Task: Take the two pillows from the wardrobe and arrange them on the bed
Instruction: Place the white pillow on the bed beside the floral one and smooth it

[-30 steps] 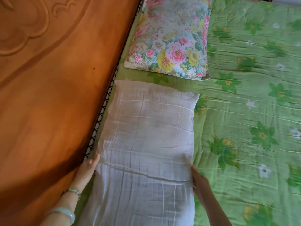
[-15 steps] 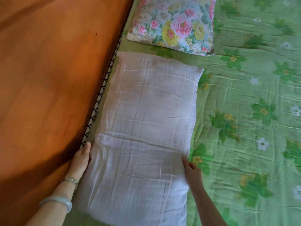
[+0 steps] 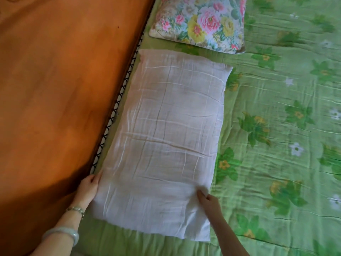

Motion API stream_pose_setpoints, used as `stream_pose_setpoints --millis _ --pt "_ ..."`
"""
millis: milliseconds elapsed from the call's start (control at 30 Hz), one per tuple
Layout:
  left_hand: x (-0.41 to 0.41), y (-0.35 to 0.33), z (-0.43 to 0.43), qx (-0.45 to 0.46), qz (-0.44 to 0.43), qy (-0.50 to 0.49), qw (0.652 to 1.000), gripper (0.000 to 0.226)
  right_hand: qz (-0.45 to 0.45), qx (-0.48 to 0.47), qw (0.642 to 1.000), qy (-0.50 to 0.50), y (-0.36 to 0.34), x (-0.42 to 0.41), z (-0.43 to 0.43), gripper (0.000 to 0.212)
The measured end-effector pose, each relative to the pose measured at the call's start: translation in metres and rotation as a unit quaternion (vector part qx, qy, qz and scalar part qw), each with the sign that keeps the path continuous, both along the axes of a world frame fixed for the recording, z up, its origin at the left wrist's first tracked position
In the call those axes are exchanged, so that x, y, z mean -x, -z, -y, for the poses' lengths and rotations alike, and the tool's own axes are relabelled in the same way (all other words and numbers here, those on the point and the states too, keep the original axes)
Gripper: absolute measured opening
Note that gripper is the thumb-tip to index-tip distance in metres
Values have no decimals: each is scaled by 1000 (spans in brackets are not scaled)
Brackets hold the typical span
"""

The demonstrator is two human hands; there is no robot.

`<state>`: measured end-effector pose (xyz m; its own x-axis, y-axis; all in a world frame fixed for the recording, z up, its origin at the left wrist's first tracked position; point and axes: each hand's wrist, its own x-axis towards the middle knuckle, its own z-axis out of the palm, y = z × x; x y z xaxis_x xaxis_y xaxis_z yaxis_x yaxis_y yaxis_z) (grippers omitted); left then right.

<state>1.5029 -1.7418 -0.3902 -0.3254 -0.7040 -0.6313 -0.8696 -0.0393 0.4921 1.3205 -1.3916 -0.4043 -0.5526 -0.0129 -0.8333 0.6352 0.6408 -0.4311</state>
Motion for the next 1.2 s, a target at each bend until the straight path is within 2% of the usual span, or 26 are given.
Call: stream_pose_setpoints --millis 100,133,267,400,500,600,700,900,967,1033,1100,1167,1200 --pt "-19 0 -12 -64 0 3 998 40 43 80 995 44 -1 -13 -12 17" --pt "-28 -2 -16 -73 -8 4 997 44 64 103 991 54 -2 -20 -20 16" --pt "-68 -4 -27 -143 -42 -46 988 49 125 121 984 19 -6 -50 -54 41" --pt "-96 5 -28 -279 -85 -182 939 57 90 91 992 15 -7 -66 -62 34" --pt "-104 5 -31 -291 -90 -201 931 52 80 99 992 14 -13 -68 -63 28" --pt "-107 1 -36 -222 -97 -220 945 33 61 82 995 -21 -20 -68 -68 22" --pt "-106 -5 -39 -138 -83 -224 961 27 34 40 997 -54 -21 -67 -79 7" --pt "-106 1 -50 -62 2 -228 972 20 -26 -55 997 -56 -13 -89 -78 12" --pt "-101 -2 -58 14 52 -184 981 20 -51 -83 992 -80 -13 -93 -71 13" --pt "-93 -13 -65 87 90 -104 987 19 -96 -116 981 -119 -21 -92 -68 22" --pt "-87 -22 -75 118 95 -48 987 29 -194 -156 955 -163 -32 -93 -68 46" --pt "-83 -28 -94 185 89 24 978 49 -324 -167 896 -253 -44 -104 -56 60" --pt "-80 -32 -107 242 84 94 962 56 -375 -156 858 -313 -48 -112 -43 63"
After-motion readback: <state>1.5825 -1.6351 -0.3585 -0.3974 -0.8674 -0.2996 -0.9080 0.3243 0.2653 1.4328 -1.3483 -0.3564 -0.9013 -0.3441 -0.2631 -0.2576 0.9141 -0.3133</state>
